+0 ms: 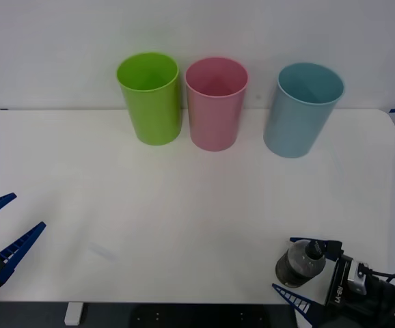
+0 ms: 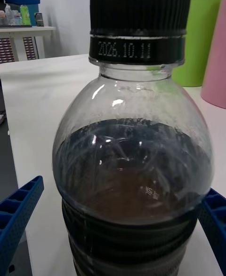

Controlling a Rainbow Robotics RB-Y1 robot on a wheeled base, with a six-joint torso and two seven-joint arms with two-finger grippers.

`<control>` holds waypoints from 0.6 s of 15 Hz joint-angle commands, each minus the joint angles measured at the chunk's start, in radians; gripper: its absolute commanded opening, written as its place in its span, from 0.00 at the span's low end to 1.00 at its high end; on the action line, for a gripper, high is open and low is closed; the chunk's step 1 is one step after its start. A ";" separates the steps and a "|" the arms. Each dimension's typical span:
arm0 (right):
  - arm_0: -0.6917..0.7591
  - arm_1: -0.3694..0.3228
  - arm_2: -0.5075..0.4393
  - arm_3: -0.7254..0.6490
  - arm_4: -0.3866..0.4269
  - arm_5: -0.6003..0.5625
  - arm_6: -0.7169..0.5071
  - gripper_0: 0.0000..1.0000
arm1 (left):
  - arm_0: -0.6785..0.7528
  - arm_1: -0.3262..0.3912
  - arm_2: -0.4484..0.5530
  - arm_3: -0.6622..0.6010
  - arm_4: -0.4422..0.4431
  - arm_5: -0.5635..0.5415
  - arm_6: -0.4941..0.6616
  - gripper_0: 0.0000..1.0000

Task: Grasp the object on the table and drop it into the matching bin: aluminum can to the light blue bin, PET bottle to the pink bin.

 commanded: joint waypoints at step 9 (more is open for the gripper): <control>-0.012 0.004 0.008 0.000 -0.003 0.017 0.025 0.00 | 0.000 0.000 0.000 0.000 0.000 0.000 0.000 1.00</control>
